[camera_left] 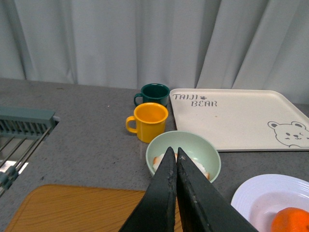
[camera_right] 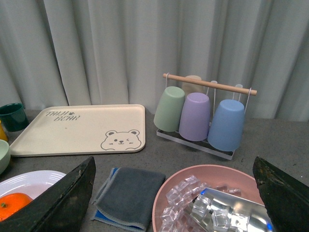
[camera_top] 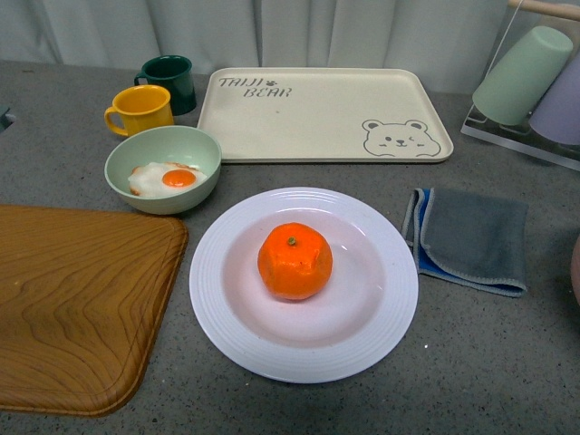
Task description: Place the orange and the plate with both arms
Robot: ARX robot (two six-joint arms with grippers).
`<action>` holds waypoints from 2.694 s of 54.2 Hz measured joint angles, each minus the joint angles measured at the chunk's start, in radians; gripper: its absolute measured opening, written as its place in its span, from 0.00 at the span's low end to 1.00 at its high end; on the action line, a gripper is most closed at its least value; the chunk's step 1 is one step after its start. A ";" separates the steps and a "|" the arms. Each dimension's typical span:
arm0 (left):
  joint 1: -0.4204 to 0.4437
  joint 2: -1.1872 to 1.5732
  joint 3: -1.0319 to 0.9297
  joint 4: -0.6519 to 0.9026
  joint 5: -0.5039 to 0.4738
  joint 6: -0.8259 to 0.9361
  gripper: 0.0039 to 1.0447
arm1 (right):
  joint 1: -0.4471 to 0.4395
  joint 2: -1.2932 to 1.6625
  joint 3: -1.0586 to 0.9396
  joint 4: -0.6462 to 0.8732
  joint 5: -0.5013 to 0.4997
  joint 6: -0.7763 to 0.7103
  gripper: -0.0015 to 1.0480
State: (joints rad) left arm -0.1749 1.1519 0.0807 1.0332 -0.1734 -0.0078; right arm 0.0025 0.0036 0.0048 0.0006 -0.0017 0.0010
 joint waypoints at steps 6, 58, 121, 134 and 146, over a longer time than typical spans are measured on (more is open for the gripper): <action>0.029 -0.147 -0.016 -0.101 0.031 0.000 0.03 | 0.000 0.000 0.000 0.000 0.000 0.000 0.91; 0.172 -0.778 -0.061 -0.657 0.171 0.000 0.03 | 0.000 0.000 0.000 0.000 0.000 0.000 0.91; 0.172 -1.147 -0.061 -1.031 0.173 0.000 0.45 | 0.046 0.077 0.049 -0.145 0.062 -0.093 0.91; 0.172 -1.148 -0.061 -1.031 0.173 0.000 0.88 | 0.223 0.624 0.120 0.149 -0.002 0.069 0.91; 0.172 -1.148 -0.061 -1.031 0.173 0.003 0.94 | 0.282 1.280 0.262 0.412 -0.200 0.337 0.91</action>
State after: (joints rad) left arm -0.0025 0.0040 0.0200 0.0021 -0.0002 -0.0051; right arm 0.2848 1.2839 0.2665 0.4122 -0.2020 0.3382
